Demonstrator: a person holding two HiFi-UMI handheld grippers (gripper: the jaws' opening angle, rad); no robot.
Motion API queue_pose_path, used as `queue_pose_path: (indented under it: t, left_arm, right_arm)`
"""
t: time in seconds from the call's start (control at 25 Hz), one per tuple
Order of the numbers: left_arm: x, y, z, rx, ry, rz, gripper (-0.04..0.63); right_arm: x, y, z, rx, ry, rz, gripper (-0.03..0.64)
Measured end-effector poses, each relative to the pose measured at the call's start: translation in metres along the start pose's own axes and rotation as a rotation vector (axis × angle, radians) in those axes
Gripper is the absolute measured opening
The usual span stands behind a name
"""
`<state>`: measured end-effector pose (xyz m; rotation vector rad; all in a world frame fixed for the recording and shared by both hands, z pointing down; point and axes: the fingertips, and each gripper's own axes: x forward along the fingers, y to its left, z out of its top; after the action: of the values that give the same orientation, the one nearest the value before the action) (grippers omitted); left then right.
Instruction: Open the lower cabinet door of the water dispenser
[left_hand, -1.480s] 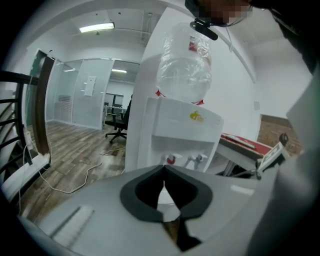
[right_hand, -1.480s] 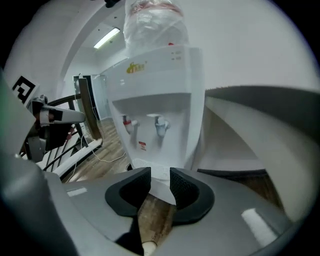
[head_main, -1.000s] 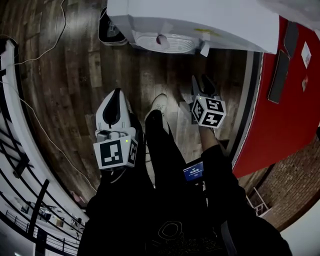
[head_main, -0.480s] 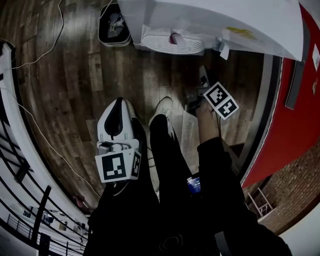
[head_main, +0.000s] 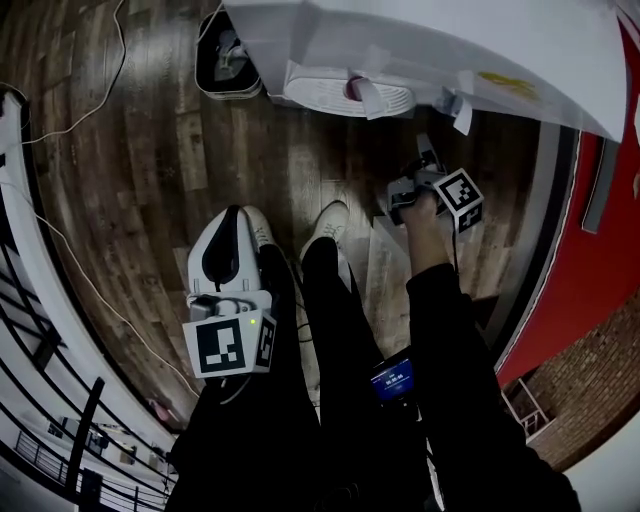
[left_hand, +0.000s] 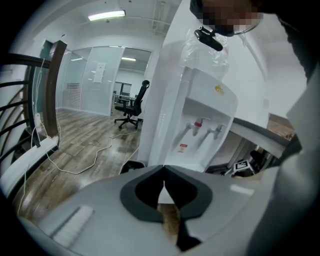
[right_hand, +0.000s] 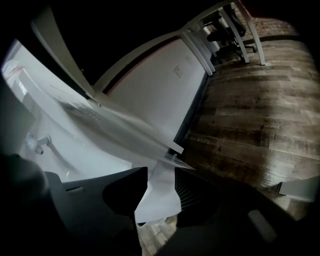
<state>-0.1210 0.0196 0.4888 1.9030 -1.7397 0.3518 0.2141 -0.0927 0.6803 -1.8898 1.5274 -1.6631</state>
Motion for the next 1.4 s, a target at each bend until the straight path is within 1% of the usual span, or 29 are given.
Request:
queue_pose_path:
  t: [0.08,0.16,0.24,0.48,0.84,0.96,1.12,1.28,1.4]
  left_arm:
    - [0.002,-0.001,0.002,0.005,-0.003,-0.008,0.006]
    - [0.003,-0.001,0.004,0.013,-0.003,-0.018,0.006]
    - [0.003,0.001,0.006,0.015,-0.001,-0.022,0.007]
    - [0.003,0.014,0.004,0.020,0.005,-0.010,0.007]
    - [0.006,0.019,-0.002,0.015,0.021,0.003,0.007]
    - [0.007,0.016,-0.004,0.007,0.032,0.008,0.006]
    - [0.011,0.011,-0.003,0.017,0.021,-0.006,0.006]
    - [0.012,0.011,0.001,0.019,0.007,-0.008,0.007]
    - [0.012,0.013,-0.002,0.011,0.023,0.000,0.006]
  right_arm:
    - [0.007,-0.006,0.008,0.020,-0.027,0.002,0.158]
    - [0.015,-0.011,0.009,0.043,-0.029,-0.006,0.163]
    - [0.022,-0.013,0.009,0.065,-0.021,-0.010,0.189]
    - [0.045,-0.011,0.000,0.047,0.024,-0.022,0.215]
    - [0.062,-0.014,-0.001,0.020,0.051,-0.057,0.213]
    - [0.064,-0.015,-0.002,0.032,0.054,-0.053,0.216]
    - [0.066,-0.010,-0.002,0.049,0.047,-0.034,0.215]
    - [0.068,-0.011,-0.004,0.041,0.055,-0.039,0.216]
    - [0.069,-0.015,-0.003,0.042,0.064,-0.036,0.241]
